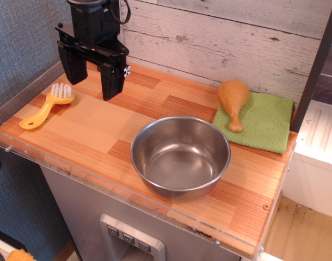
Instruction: Place the chicken in the metal bowl.
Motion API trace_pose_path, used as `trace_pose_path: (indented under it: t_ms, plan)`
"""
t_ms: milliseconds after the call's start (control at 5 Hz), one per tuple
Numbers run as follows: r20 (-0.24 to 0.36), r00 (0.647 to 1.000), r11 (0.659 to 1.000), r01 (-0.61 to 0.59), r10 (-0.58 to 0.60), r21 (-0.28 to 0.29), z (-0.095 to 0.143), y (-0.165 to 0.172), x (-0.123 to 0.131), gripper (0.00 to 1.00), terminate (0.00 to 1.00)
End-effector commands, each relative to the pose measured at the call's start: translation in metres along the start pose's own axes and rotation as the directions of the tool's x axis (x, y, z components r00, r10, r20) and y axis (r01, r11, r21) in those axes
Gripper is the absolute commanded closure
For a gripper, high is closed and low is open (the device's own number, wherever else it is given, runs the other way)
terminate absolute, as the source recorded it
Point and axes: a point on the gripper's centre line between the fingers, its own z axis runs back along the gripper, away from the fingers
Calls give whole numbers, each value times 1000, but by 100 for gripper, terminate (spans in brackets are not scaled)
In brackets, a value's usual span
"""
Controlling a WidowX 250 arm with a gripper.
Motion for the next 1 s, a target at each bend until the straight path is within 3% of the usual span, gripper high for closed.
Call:
trace_pose_path:
  t_ms: [0,200,600,800]
  plan:
    - [0,1000,1000,0,0,0,0,0,0,0,0]
    - [3,1000,1000,-2,2,5,-3,-39,37,0,0]
    - [40,994,994,-99,102,-54,-4,-117,100,0,0]
    - [51,959,958,-274,278,-84,-15,-132,115,0,0]
